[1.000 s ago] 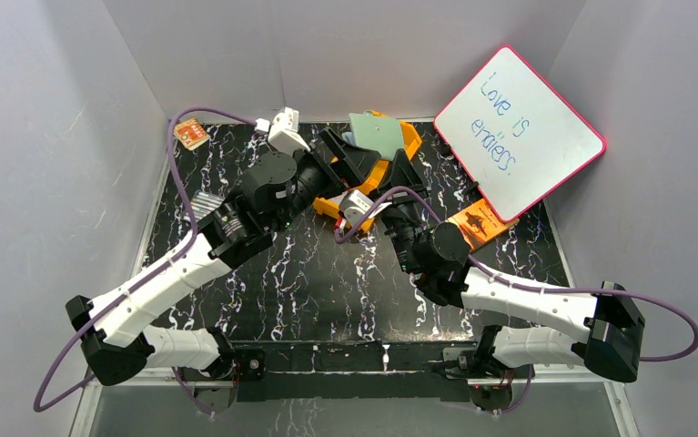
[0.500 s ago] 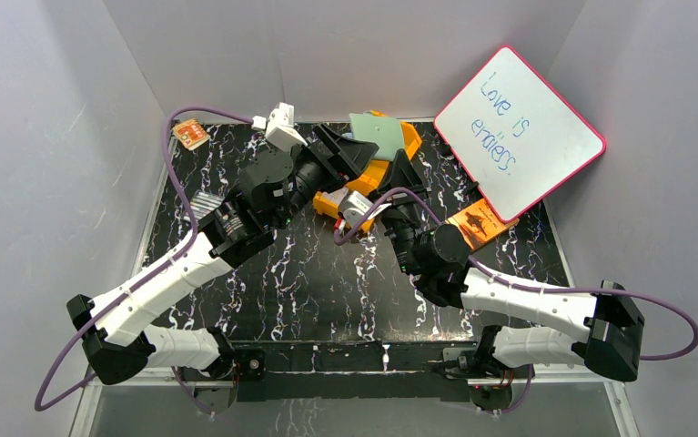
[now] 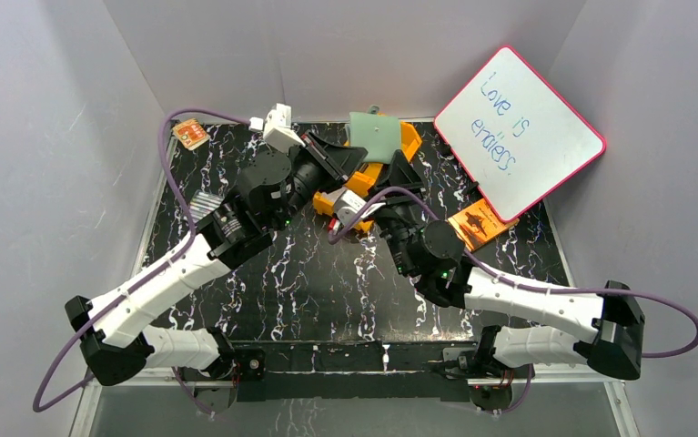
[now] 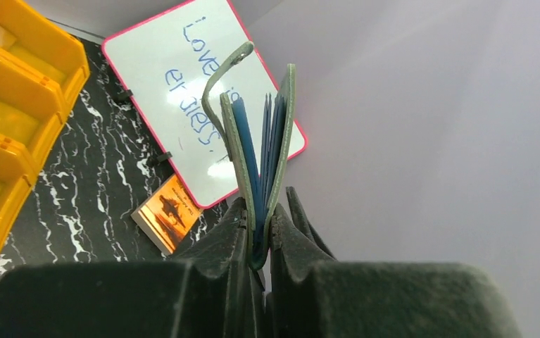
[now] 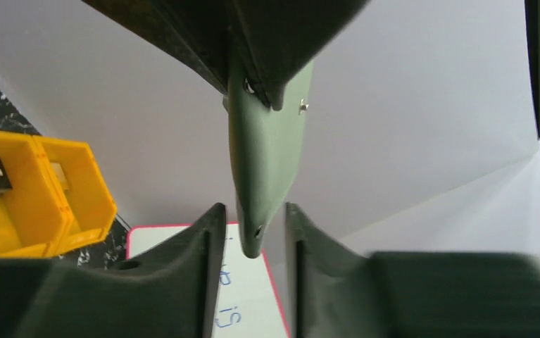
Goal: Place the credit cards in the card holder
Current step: Pick up the card holder from the center of the board.
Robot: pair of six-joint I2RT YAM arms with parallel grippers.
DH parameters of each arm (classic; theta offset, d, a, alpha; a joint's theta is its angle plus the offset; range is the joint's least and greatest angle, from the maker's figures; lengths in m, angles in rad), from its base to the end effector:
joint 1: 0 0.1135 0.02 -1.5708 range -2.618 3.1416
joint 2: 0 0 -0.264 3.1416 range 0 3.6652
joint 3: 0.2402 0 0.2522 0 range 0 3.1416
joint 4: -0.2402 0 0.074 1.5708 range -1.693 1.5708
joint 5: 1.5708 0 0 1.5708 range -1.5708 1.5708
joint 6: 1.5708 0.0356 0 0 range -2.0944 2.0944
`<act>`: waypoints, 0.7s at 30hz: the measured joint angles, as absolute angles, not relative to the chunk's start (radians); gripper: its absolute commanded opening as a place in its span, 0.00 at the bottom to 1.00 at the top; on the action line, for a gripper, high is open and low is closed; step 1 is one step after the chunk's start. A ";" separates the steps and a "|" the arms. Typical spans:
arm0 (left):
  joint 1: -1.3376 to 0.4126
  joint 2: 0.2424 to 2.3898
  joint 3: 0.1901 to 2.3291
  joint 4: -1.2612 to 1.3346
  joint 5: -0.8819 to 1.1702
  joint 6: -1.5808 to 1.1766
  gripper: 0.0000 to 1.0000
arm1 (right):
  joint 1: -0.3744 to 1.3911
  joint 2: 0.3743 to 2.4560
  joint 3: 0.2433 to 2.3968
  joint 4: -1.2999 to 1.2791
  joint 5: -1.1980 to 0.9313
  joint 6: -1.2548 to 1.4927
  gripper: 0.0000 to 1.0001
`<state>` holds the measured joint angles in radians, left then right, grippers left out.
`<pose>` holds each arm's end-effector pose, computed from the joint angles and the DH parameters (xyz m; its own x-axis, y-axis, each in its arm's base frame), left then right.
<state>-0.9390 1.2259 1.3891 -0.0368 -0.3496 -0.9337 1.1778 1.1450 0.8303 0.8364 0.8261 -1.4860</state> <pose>0.1689 -0.2101 0.4745 -0.4038 -0.7269 -0.5554 0.3915 0.4114 -0.8231 0.1190 0.2186 0.3841 0.3967 -0.8064 -0.4386 0.1578 0.5306 -0.8328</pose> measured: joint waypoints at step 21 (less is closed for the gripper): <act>-0.938 0.647 1.216 -0.360 -0.183 -0.494 0.00 | 0.992 1.045 1.428 -0.289 0.072 -0.170 0.81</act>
<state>-0.9379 0.6472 1.2160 -0.3599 -0.1825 -0.4938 0.9920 1.0447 1.4284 -0.2886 0.0719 -0.1703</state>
